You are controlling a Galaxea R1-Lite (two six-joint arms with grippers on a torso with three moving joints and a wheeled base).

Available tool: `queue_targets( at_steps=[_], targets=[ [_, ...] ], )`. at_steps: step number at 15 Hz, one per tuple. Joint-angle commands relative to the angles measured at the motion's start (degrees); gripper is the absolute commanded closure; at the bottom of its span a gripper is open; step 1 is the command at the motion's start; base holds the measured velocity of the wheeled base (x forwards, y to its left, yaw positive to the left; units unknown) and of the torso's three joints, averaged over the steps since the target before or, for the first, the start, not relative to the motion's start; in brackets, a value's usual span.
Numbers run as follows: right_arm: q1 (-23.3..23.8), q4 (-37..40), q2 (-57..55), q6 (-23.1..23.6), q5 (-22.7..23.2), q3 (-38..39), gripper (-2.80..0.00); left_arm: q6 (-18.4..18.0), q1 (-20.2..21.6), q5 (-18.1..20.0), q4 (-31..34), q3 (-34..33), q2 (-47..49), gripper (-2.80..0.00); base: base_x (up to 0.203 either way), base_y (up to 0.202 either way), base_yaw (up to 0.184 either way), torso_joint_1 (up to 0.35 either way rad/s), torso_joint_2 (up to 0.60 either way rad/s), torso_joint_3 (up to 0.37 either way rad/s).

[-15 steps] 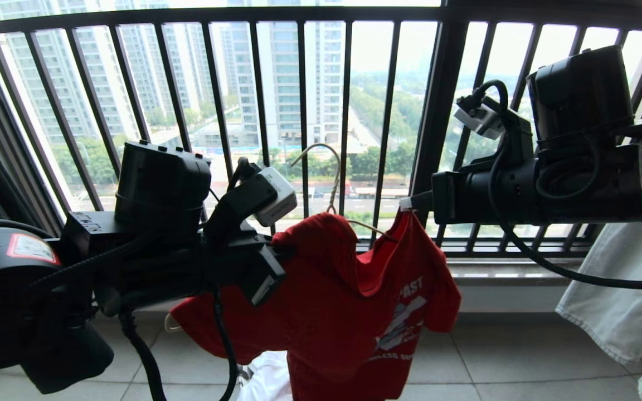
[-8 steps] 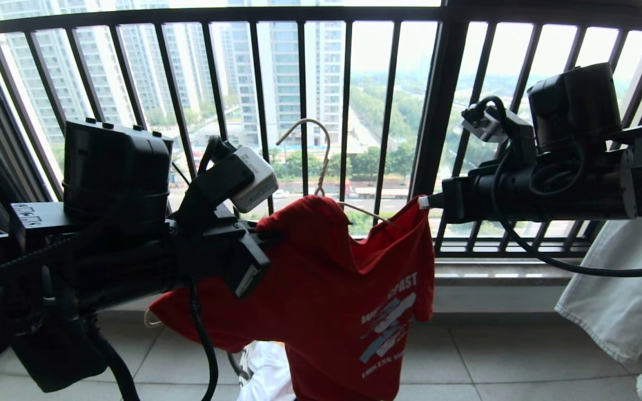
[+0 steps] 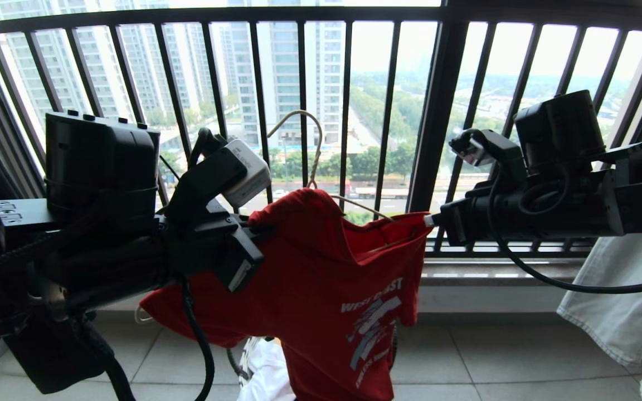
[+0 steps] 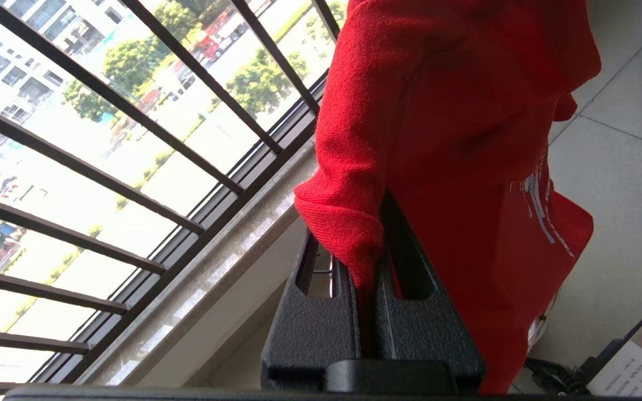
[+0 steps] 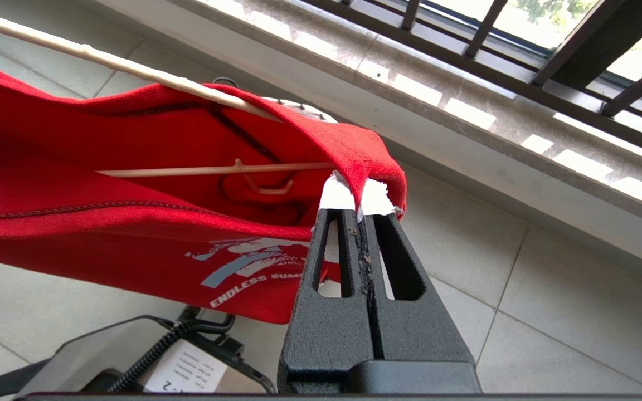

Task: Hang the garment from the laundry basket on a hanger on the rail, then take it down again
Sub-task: Hang the clothes on the clothes rack

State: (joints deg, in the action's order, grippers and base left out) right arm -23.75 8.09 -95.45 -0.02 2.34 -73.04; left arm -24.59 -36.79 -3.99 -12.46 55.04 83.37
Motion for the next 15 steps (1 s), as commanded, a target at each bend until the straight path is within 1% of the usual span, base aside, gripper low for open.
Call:
queue_targets(
  at_steps=[1,4,7,9,11,12,15],
  targets=[
    [1.02,0.13,-0.05,1.61,-0.1,0.53,0.0,-0.37,0.51,-0.04,-0.11,-0.11,-0.6,0.0,0.0,0.0,0.0,0.0,0.0,0.0],
    [1.33,-0.01,0.08,1.77,-0.14,0.54,0.0,-0.47,0.57,0.03,-0.08,-0.58,-1.31,0.0,0.0,0.0,0.0,0.0,0.0,0.0],
    [1.42,-0.1,-0.03,1.86,-2.08,0.62,0.0,-1.52,0.4,0.12,-0.2,-1.25,-1.72,0.0,0.0,0.0,0.0,0.0,0.0,0.0],
    [1.34,-0.01,0.29,1.86,-2.04,0.71,0.0,-1.52,0.4,0.12,-0.2,-1.29,-1.63,0.0,0.0,0.0,0.0,0.0,0.0,0.0],
    [0.99,0.19,1.14,1.78,-1.18,0.71,0.0,-1.52,0.4,0.12,-0.2,-1.25,-0.92,0.0,0.0,0.0,0.0,0.0,0.0,0.0],
    [0.42,0.58,1.6,1.7,0.13,0.71,0.0,-1.52,0.35,0.2,-0.2,-1.25,-0.19,0.0,0.0,0.0,0.0,0.0,0.0,0.0],
    [-1.46,0.78,2.29,0.86,1.75,0.96,0.0,-1.52,-0.82,0.39,-0.2,-1.25,1.43,0.0,0.0,0.0,0.0,0.0,0.0,0.0]
  ],
)
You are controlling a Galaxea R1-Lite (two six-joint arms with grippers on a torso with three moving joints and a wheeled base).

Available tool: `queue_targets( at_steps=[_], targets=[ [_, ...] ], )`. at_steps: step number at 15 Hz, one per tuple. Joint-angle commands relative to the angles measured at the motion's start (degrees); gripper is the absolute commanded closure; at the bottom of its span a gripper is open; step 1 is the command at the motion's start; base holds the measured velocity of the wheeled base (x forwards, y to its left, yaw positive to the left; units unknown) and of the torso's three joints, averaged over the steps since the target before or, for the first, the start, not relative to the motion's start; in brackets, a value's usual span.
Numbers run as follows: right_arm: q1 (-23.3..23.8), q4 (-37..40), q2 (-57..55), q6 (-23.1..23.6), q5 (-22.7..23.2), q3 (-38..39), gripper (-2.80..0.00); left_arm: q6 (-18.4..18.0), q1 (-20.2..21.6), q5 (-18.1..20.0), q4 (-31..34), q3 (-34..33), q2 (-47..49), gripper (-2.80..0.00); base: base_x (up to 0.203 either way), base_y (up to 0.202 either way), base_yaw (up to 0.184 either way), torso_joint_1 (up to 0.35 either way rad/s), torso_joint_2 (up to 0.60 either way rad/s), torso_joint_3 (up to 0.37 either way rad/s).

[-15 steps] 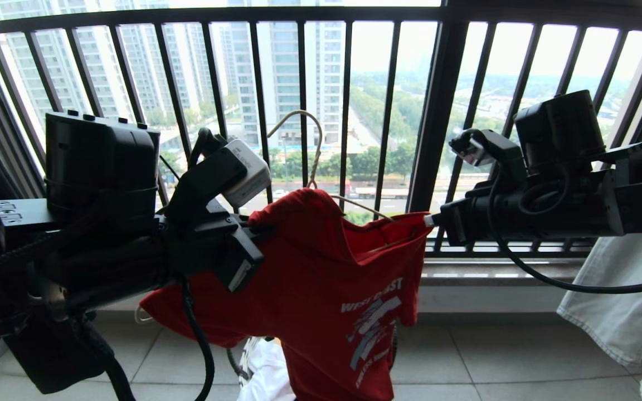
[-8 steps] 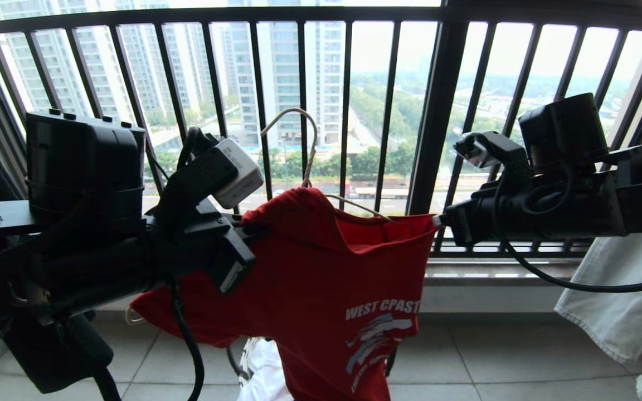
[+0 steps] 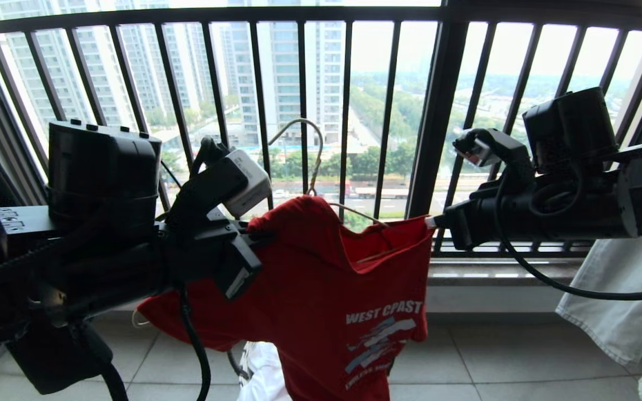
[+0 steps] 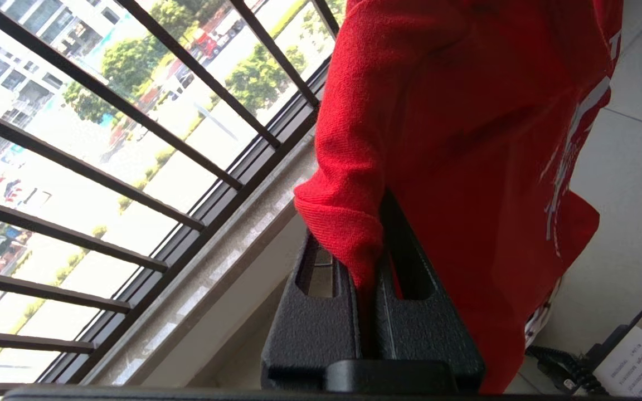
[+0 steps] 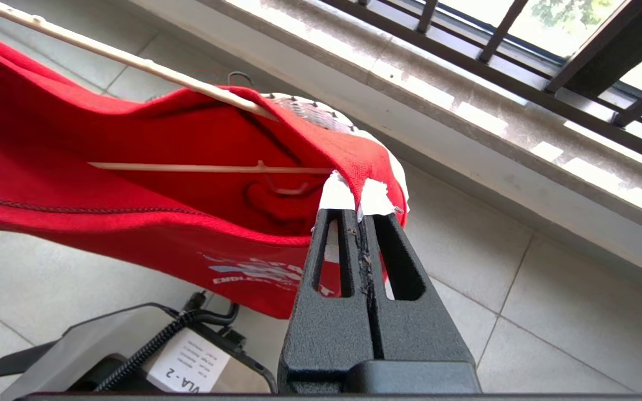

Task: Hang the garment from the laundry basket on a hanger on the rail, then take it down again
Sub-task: Hang the clothes on the clothes rack

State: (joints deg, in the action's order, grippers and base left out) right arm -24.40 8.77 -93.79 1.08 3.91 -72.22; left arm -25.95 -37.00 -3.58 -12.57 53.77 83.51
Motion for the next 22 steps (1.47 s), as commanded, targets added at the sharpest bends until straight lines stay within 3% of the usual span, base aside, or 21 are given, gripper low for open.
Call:
queue_targets(
  at_steps=[1,5,10,13,16,18,22],
  targets=[
    [-1.45,0.11,0.71,-1.63,0.74,0.05,0.0,-0.15,-1.16,0.07,-0.09,-0.05,1.61,0.0,0.0,0.0,0.0,0.0,0.0,0.0],
    [-3.71,2.12,1.7,-4.4,4.06,-0.69,0.0,-0.15,-1.68,-0.2,-0.18,0.1,3.68,0.0,0.0,0.0,0.0,0.0,0.0,0.0],
    [-5.25,2.31,2.52,-11.34,9.43,-2.31,0.0,-0.07,-1.76,-0.28,-1.27,0.19,4.79,0.0,0.0,0.0,0.0,0.0,0.0,0.0],
    [-5.57,2.22,3.35,-12.15,11.14,-2.23,0.0,0.52,-1.85,-0.2,-2.66,0.28,5.55,0.0,0.0,0.0,0.0,0.0,0.0,0.0],
    [-5.57,0.75,3.53,-12.75,11.21,-1.97,0.0,1.34,-2.6,-0.04,-6.76,0.12,6.9,0.0,0.0,0.0,0.0,0.0,0.0,0.0],
    [-5.57,-4.06,3.77,-15.04,11.01,-1.32,0.0,4.8,-4.73,-0.1,-9.92,0.1,7.92,0.0,0.0,0.0,0.0,0.0,0.0,0.0],
    [-5.53,-11.71,3.28,-16.7,10.77,-0.54,0.0,7.61,-6.0,-0.26,-20.08,-0.21,11.99,0.0,0.0,0.0,0.0,0.0,0.0,0.0]
  ],
)
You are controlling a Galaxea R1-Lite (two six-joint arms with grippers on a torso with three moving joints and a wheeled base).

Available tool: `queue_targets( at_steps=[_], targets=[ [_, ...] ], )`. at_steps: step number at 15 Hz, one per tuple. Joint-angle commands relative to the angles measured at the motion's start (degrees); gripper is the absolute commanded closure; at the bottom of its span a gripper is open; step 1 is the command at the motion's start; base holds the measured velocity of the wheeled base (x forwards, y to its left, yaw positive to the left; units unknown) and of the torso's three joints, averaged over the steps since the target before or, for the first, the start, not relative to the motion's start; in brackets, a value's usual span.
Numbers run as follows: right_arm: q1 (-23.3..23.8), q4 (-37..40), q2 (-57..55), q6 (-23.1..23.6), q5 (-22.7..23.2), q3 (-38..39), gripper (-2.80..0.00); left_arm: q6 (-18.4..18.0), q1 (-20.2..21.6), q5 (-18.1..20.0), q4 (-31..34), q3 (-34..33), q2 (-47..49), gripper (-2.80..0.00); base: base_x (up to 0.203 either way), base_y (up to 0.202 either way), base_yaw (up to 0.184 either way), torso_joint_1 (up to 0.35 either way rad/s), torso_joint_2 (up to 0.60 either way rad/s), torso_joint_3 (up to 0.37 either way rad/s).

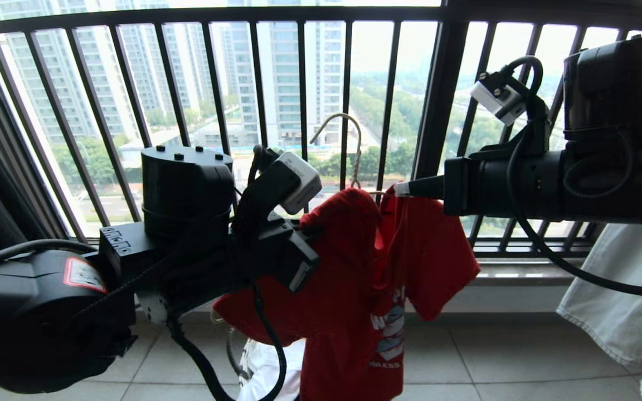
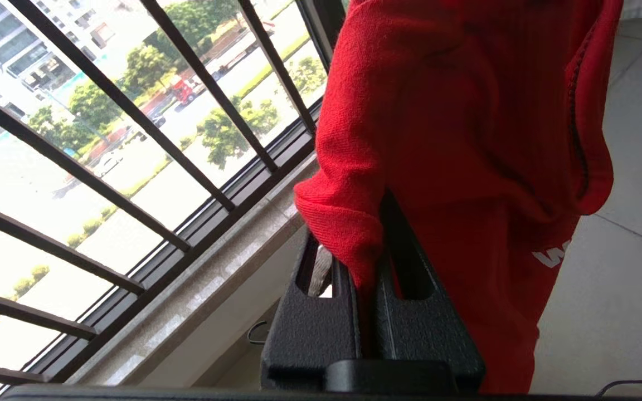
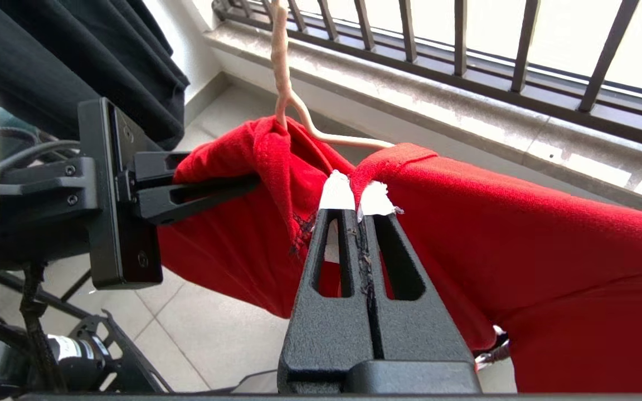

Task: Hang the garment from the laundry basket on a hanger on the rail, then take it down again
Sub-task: Hang the clothes on the clothes rack

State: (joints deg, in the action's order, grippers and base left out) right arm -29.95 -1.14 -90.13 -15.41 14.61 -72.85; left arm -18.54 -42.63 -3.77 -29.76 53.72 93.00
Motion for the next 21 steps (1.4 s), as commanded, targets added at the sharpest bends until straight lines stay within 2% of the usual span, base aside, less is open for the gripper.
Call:
queue_targets(
  at_steps=[1,5,7,8,10,12,21],
  targets=[
    [0.01,-3.15,-1.44,-0.18,0.02,0.08,0.0,0.37,-0.34,-0.46,-5.26,-0.31,3.62,0.0,0.0,0.0,0.0,0.0,0.0,0.0],
    [-1.3,-6.45,-4.62,0.2,-0.41,-1.73,0.0,0.35,0.09,-4.88,-11.08,1.04,6.7,0.0,0.0,0.0,0.0,0.0,0.0,0.0],
    [-2.79,-6.57,-4.77,0.39,-1.69,-2.87,0.0,0.35,0.09,-9.17,-13.78,2.63,8.73,0.0,0.0,0.0,0.0,0.0,0.0,0.0],
    [-3.0,-6.96,-5.15,1.07,-1.77,-2.91,0.0,0.48,0.09,-9.96,-14.94,3.34,9.34,0.0,0.0,0.0,0.0,0.0,0.0,0.0],
    [-3.36,-9.33,-6.28,3.08,-1.78,-2.83,0.0,0.91,0.09,-10.34,-16.15,4.0,10.58,0.0,0.0,0.0,0.0,0.0,0.0,0.0],
    [-3.95,-9.5,-5.52,3.18,-1.78,-2.91,0.0,0.97,0.17,-12.28,-16.55,5.11,11.98,0.0,0.0,0.0,0.0,0.0,0.0,0.0],
    [-6.7,-9.06,-5.23,3.28,-1.88,-2.91,0.0,3.43,0.27,-15.74,-18.54,8.5,14.32,0.0,0.0,0.0,0.0,0.0,0.0,0.0]
  ],
)
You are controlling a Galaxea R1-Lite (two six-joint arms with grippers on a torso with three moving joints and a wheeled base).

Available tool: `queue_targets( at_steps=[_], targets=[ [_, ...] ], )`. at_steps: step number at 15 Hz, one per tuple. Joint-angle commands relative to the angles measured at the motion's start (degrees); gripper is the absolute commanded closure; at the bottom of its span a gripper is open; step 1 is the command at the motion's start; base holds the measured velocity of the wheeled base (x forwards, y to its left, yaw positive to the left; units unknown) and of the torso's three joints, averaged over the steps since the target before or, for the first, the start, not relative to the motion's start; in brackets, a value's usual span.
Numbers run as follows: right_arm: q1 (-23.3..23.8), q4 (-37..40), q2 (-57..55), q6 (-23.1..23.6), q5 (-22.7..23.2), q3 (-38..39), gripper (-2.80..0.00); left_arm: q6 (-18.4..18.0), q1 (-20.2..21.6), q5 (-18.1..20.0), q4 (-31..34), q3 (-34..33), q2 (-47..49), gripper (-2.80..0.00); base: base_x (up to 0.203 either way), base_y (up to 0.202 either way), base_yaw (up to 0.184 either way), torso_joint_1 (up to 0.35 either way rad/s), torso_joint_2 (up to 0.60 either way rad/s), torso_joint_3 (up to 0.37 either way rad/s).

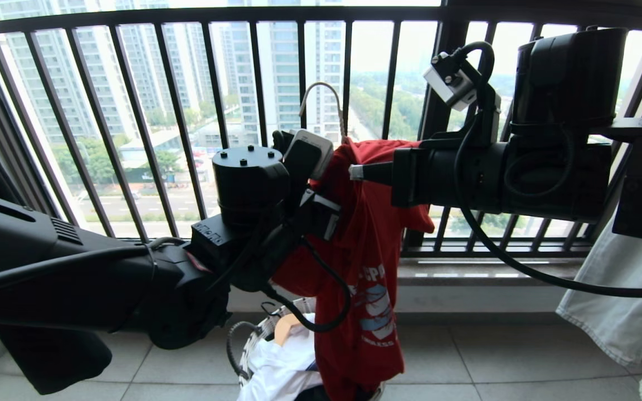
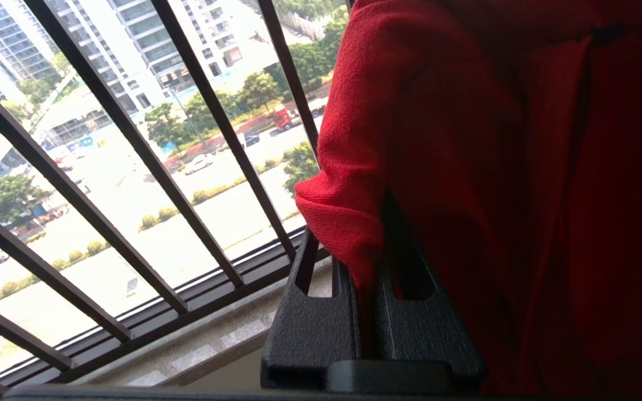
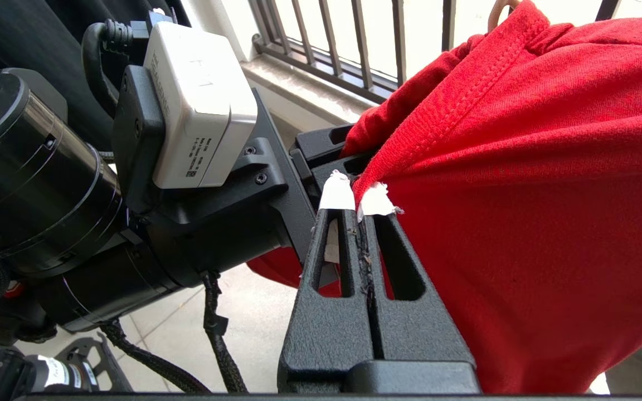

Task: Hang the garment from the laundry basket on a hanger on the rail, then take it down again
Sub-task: Hang the clothes on the clothes rack

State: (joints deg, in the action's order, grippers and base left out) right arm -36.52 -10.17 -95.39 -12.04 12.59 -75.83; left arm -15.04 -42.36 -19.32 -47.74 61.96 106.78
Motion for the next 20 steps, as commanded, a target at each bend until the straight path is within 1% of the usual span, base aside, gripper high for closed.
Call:
queue_targets(
  at_steps=[1,6,7,11,14,15,17,18,19,20],
  targets=[
    [-0.22,-0.03,0.03,-0.08,0.06,0.12,0.0,-0.07,-0.05,-0.28,-0.69,0.26,0.54,0.0,0.0,0.0,0.0,0.0,0.0,0.0],
    [-0.39,-0.02,0.21,0.37,0.06,0.41,0.0,0.14,0.0,-0.19,-0.69,0.26,0.19,0.0,0.0,0.0,0.0,0.0,0.0,0.0],
    [-0.39,-0.03,0.21,0.44,0.06,0.5,-2.8,0.28,0.0,-0.19,-0.69,0.26,0.1,0.0,0.0,0.0,0.0,0.0,0.0,0.0],
    [-0.83,0.41,1.95,0.53,0.06,2.01,-2.8,2.25,0.0,-0.19,-0.69,0.79,-0.6,0.0,0.0,0.0,0.0,0.0,0.0,0.0],
    [-0.83,2.96,4.07,0.44,-0.87,2.17,-2.8,3.29,0.46,0.09,-0.69,1.08,-1.24,0.0,0.0,0.0,0.0,0.0,0.0,0.0],
    [-0.78,4.33,5.29,0.46,-1.86,2.26,-2.8,3.46,0.77,0.34,-0.69,1.14,-1.66,0.0,0.0,0.0,0.0,0.0,0.0,0.0],
    [-0.45,9.68,8.28,0.73,-3.8,2.26,-2.8,4.1,1.24,0.86,-0.02,1.12,-3.04,0.0,0.0,0.0,0.0,0.0,0.0,0.0],
    [0.17,12.57,9.56,1.45,-4.13,2.19,-2.8,4.46,1.55,2.46,0.14,0.92,-3.45,0.0,0.0,0.0,0.0,0.0,0.0,0.0],
    [0.99,14.88,10.49,2.09,-4.22,1.98,0.0,4.93,1.57,4.68,1.1,0.0,-4.5,0.0,0.0,0.0,0.0,0.0,0.0,0.0],
    [2.17,17.32,10.66,2.31,-4.24,1.34,0.0,5.9,1.58,6.71,4.73,-0.67,-6.15,0.0,0.0,0.0,0.0,0.0,0.0,0.0]
  ],
)
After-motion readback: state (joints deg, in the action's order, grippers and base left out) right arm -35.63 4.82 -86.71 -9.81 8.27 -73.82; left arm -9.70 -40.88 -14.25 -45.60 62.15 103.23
